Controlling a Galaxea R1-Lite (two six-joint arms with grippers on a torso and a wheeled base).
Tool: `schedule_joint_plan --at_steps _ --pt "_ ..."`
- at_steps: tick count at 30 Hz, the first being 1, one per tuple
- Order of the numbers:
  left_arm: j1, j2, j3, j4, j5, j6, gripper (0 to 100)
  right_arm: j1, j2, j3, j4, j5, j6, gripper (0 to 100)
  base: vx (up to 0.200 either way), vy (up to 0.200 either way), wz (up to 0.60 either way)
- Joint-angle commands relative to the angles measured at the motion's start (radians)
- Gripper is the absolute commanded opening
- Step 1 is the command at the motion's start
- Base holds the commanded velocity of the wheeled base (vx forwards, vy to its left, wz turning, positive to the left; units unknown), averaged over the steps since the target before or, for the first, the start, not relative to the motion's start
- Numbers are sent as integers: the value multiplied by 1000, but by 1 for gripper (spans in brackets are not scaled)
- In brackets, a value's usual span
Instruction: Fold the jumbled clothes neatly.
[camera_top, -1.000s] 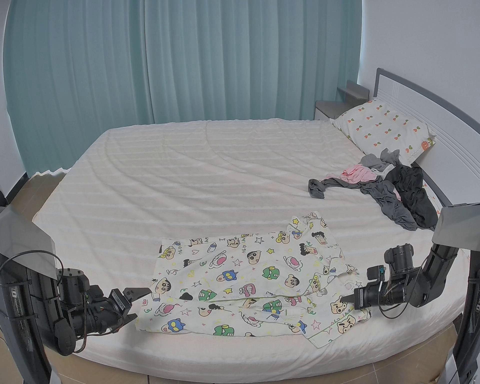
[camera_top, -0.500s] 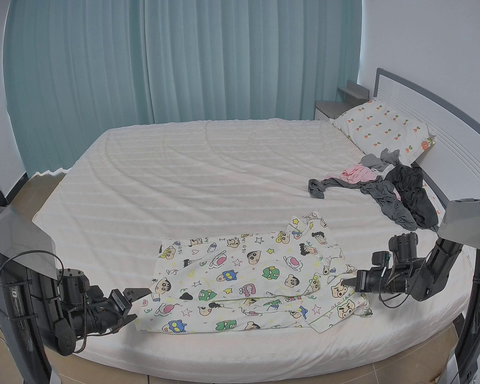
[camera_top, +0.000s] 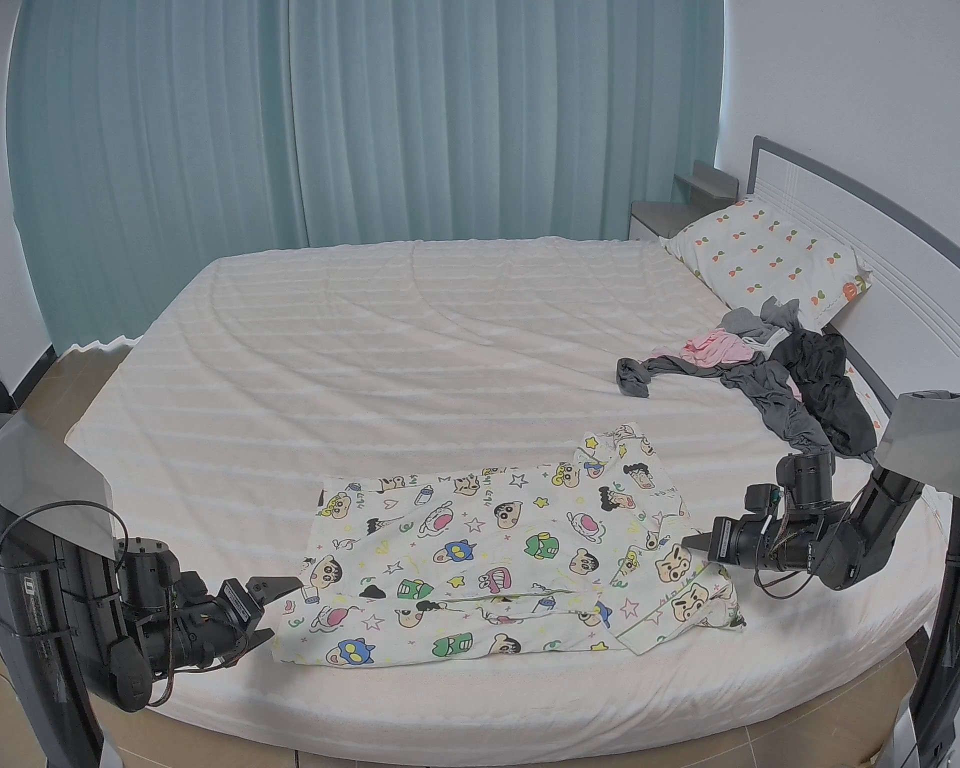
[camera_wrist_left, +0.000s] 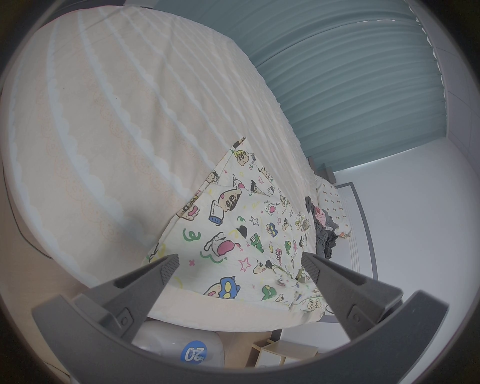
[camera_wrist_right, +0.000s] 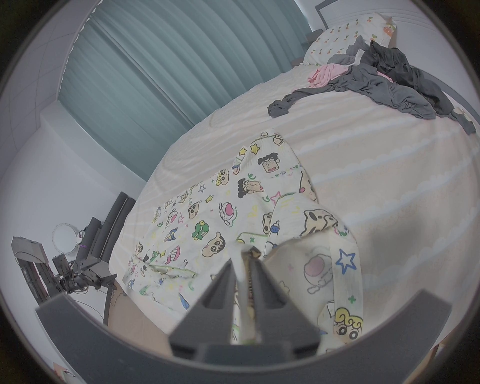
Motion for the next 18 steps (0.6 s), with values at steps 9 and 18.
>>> schedule_joint_plan --at_steps 9,18 --pt "2 0 -2 -18 0 0 100 -1 -20 -5 -29 -43 48 100 0 0 0" --pt "0 0 -2 -18 0 0 100 259 -109 13 -26 -197 282 100 0 0 0"
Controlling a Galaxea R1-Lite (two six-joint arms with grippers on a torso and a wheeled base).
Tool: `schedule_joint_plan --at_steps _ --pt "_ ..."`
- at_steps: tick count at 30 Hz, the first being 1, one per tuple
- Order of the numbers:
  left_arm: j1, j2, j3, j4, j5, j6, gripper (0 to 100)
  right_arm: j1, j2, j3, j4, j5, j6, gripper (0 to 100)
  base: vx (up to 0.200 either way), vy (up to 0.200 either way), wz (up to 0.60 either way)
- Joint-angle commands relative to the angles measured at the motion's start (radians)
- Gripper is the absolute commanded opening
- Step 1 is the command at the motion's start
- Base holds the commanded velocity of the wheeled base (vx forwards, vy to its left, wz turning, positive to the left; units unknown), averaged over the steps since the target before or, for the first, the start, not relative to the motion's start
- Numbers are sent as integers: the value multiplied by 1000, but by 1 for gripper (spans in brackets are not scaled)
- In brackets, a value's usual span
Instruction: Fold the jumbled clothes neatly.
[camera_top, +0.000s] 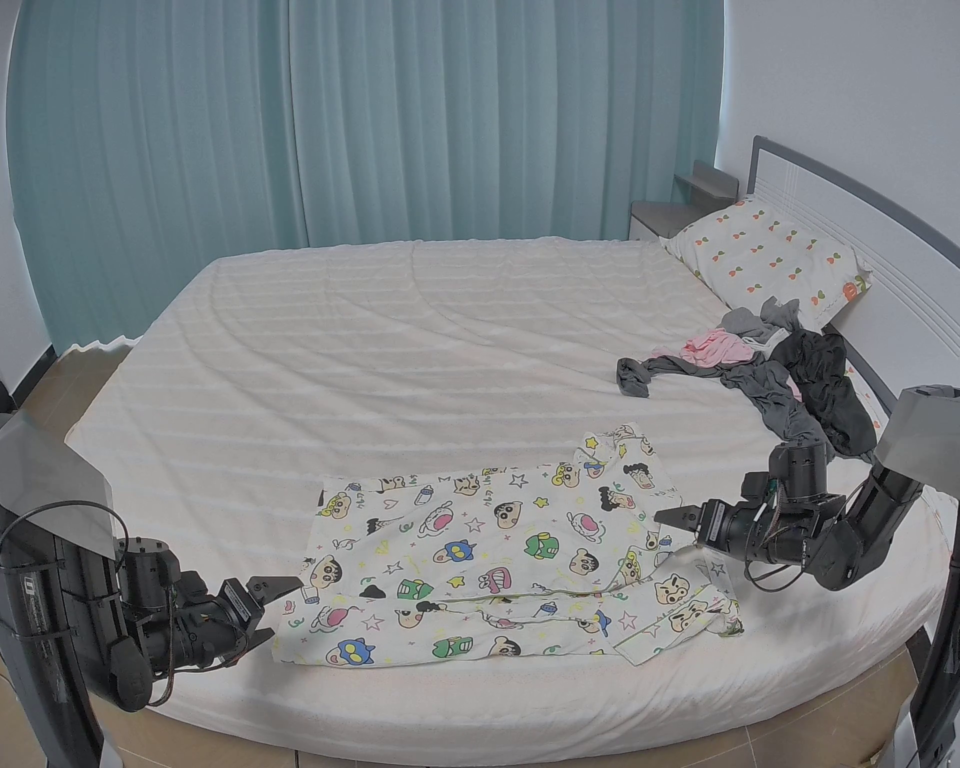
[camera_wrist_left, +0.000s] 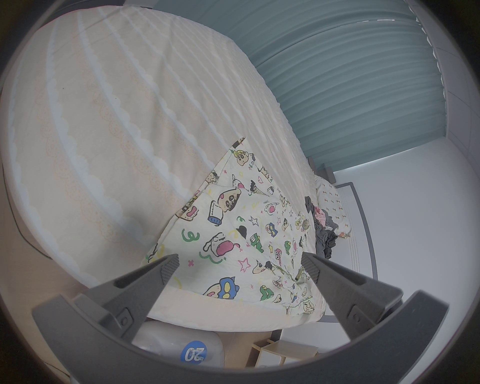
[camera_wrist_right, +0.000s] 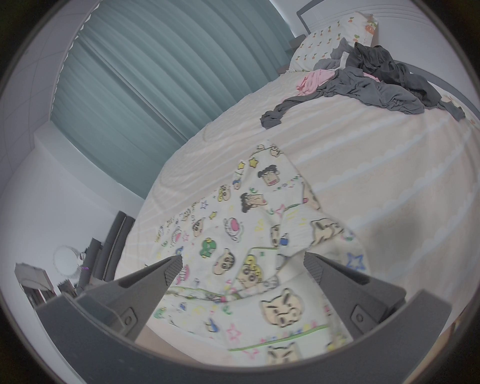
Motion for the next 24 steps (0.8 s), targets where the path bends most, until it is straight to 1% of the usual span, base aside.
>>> schedule_joint_plan --at_steps 1,2,3,5,10,11,13,18,24 --pt "-1 0 0 -18 0 0 100 210 -20 1 1 -122 137 100 0 0 0" --pt "0 0 0 -18 0 0 100 243 3 -2 1 -140 166 100 0 0 0" --pt "0 0 0 -18 0 0 100 243 3 -2 1 -140 166 100 0 0 0" --pt "0 0 2 -18 0 0 100 302 62 -16 6 -165 209 100 0 0 0" --pt "-1 2 2 -18 0 0 100 375 143 -19 0 -204 232 100 0 0 0" --pt "-1 2 2 -18 0 0 100 378 146 -19 0 -206 232 100 0 0 0" --pt "0 2 2 -18 0 0 100 401 181 -43 1 -231 234 100 0 0 0" --pt "-1 2 2 -18 0 0 100 404 204 -97 35 -269 231 100 0 0 0" --pt "-1 2 2 -18 0 0 100 426 203 -114 58 -281 232 100 0 0 0"
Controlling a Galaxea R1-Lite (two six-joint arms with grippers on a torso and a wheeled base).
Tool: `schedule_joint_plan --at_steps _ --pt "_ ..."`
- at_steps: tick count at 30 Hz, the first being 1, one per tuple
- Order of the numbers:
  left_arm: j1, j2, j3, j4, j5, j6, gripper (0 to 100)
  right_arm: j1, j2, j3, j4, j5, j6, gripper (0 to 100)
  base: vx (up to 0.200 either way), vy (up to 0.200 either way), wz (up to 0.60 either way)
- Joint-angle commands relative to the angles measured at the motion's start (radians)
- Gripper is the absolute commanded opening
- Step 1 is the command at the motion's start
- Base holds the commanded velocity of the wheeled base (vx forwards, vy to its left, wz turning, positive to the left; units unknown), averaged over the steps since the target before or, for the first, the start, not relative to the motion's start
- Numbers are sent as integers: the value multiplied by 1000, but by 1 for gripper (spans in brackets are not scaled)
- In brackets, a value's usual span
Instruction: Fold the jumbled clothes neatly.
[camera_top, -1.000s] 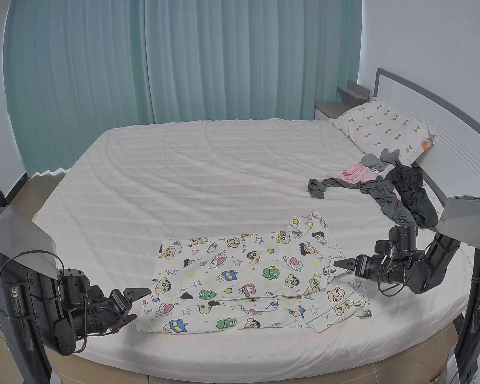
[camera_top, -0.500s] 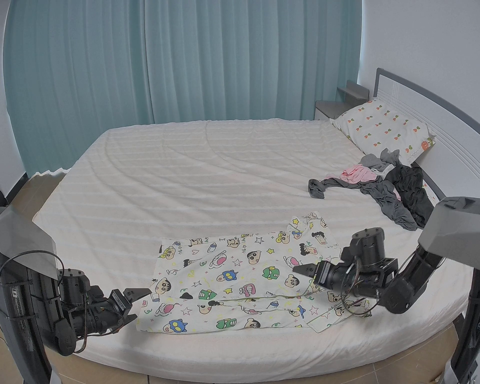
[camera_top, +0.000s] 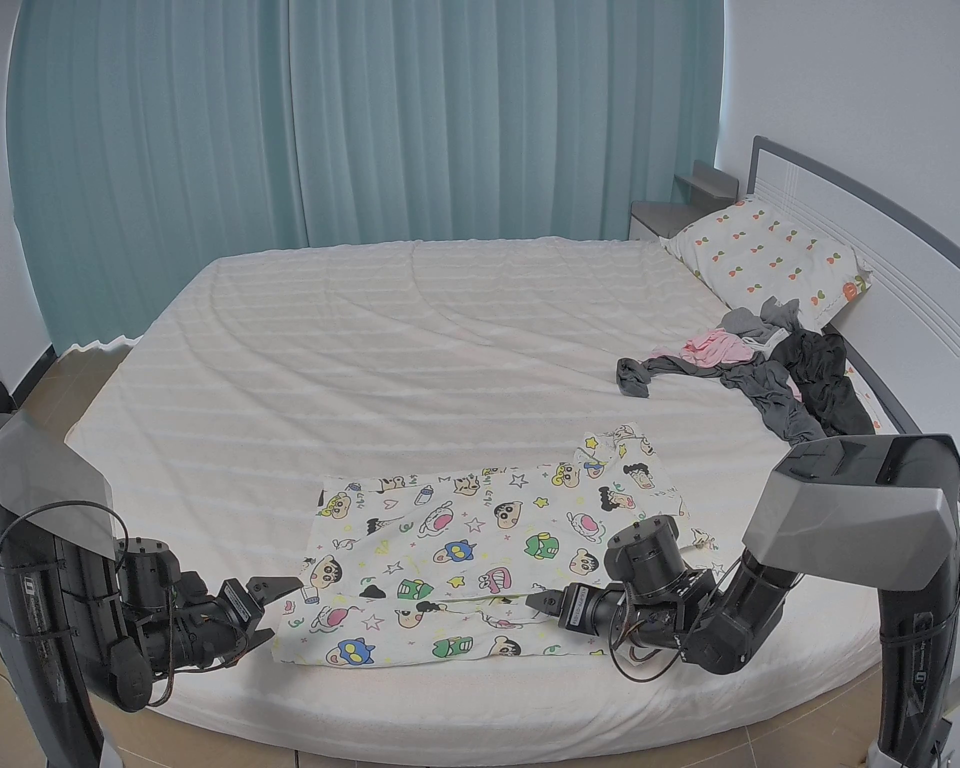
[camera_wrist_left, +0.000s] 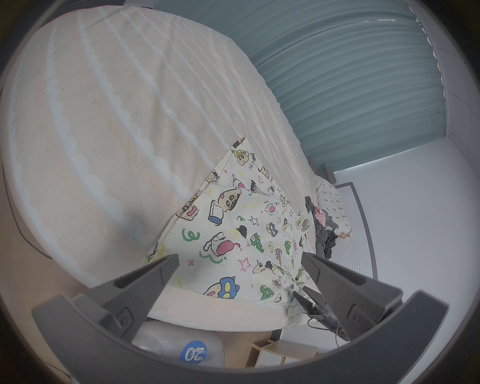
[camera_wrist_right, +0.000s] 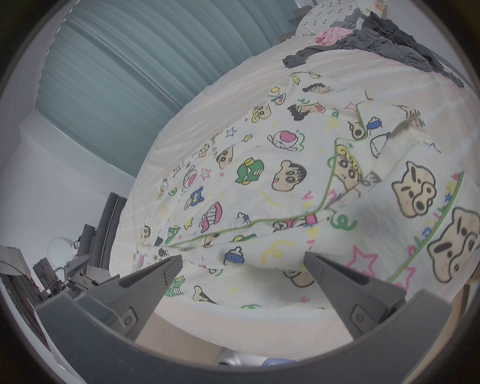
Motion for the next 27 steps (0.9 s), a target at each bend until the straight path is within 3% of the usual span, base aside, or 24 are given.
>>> schedule_joint_plan --at_steps 1,10,27 --pt "0 2 0 -18 0 0 100 13 16 -9 1 0 0 100 0 0 0" --pt "0 2 0 -18 0 0 100 60 -16 0 9 0 2 100 0 0 0" --pt "0 3 0 -18 0 0 100 60 4 -144 202 -8 0 100 0 0 0"
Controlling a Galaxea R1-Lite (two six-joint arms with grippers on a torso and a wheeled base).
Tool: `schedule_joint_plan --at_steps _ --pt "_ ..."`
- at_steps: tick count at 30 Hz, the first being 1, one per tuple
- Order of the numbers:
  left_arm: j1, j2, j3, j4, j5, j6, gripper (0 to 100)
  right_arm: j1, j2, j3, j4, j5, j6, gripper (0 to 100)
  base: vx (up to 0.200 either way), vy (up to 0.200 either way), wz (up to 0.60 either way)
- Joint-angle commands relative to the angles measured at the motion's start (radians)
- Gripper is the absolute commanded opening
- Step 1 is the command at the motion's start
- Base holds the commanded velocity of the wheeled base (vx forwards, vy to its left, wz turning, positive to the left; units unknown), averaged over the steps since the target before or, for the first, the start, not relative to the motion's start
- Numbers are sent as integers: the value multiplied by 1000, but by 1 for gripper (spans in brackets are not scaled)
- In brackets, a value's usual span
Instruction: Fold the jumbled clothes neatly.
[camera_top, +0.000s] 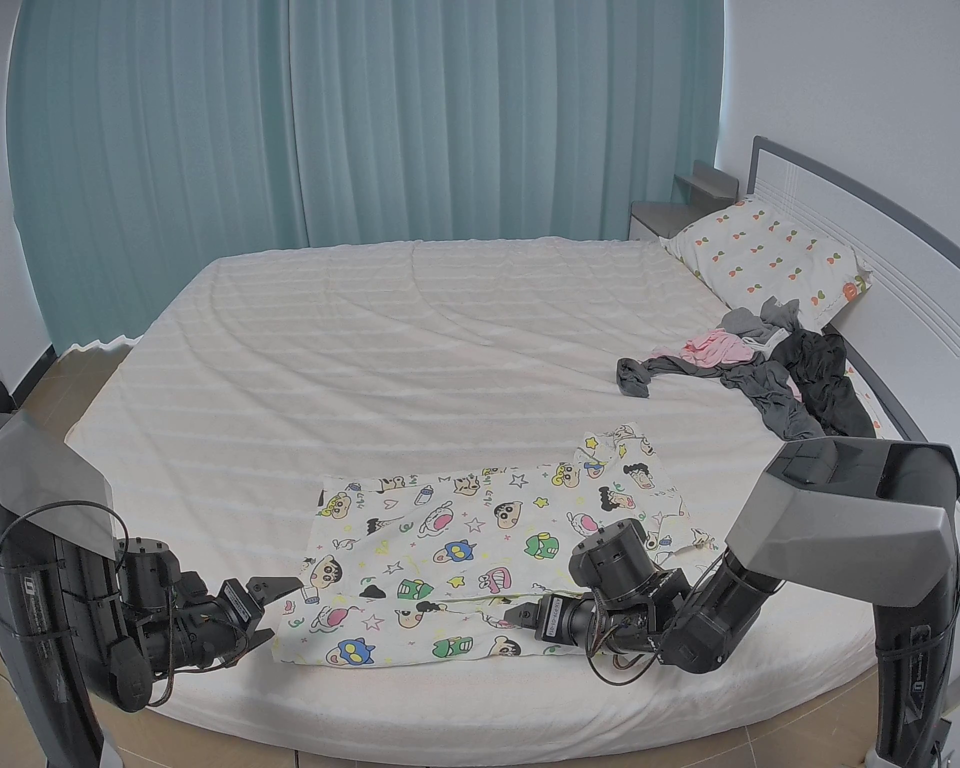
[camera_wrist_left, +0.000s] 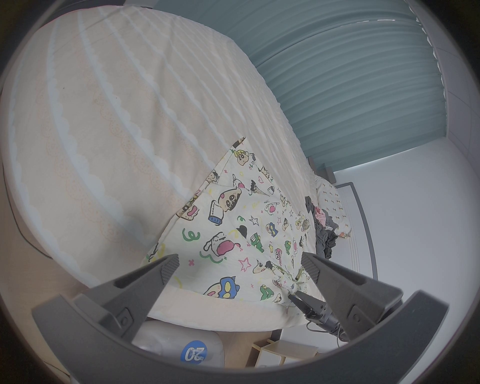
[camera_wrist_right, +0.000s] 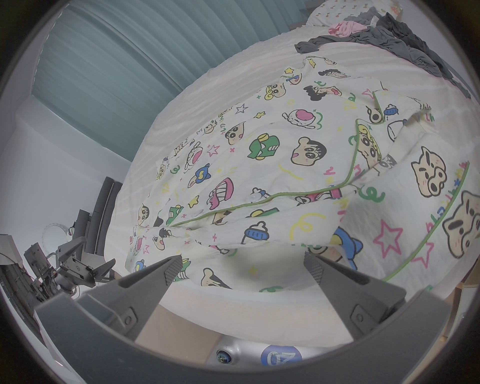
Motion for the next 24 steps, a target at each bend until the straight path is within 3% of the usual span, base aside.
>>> schedule_joint_plan --at_steps 1,7,24 --pt "0 2 0 -18 0 0 100 1 20 -54 17 -4 0 100 0 0 0" --pt "0 2 0 -18 2 0 100 -7 91 -145 14 -128 -5 100 0 0 0" --pt "0 2 0 -18 2 0 100 -24 56 -217 3 -211 -6 100 0 0 0"
